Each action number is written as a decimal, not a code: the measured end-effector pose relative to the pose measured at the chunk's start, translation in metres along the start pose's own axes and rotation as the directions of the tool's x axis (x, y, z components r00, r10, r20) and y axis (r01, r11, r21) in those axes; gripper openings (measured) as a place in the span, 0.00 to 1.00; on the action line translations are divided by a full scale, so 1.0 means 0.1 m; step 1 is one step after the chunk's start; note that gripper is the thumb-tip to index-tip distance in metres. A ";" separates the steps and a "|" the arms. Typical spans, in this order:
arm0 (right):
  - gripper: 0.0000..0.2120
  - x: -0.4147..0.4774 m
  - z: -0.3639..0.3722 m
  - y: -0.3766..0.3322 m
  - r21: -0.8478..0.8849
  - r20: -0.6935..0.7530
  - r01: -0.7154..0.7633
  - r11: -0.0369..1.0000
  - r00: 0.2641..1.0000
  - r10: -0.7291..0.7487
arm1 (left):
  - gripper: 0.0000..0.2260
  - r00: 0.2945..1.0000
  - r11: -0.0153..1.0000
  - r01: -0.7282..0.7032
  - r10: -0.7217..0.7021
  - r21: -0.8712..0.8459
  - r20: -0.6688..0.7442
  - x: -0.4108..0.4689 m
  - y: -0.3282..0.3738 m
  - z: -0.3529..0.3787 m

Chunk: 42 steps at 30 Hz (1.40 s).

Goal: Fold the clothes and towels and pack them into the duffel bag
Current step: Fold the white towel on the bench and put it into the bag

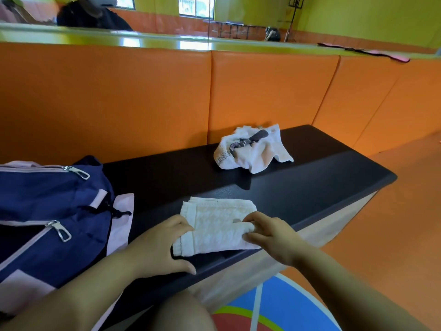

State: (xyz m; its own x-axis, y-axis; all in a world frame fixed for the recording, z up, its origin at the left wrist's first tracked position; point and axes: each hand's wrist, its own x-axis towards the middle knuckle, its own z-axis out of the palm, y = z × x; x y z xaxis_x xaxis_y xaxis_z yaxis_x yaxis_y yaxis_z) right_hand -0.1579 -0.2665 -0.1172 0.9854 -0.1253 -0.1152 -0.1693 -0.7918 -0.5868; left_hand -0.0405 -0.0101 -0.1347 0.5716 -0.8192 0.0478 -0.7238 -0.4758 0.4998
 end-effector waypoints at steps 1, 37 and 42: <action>0.11 0.00 0.00 -0.01 -0.005 -0.002 0.000 1.000 1.000 0.000 | 0.30 1.000 1.000 0.007 -0.007 -0.004 0.005 -0.01 -0.01 0.01; 0.20 0.66 -0.25 -0.16 -0.036 0.167 -0.356 0.934 0.919 0.357 | 0.13 0.619 0.357 0.753 -0.669 -0.553 0.412 0.74 0.18 -0.25; 0.18 0.51 -0.23 -0.21 -0.039 0.167 -0.309 0.950 0.936 0.311 | 0.13 0.665 0.336 0.705 -0.619 -0.624 0.418 0.59 0.23 -0.21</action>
State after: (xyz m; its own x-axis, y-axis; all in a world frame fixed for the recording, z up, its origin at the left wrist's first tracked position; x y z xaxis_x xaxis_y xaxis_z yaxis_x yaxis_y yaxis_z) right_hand -0.1035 -0.2705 -0.0926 0.8665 -0.2633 -0.4242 -0.4644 -0.7370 -0.4912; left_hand -0.0151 -0.0631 -0.1026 0.6665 -0.3839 -0.6391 0.4015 -0.5375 0.7416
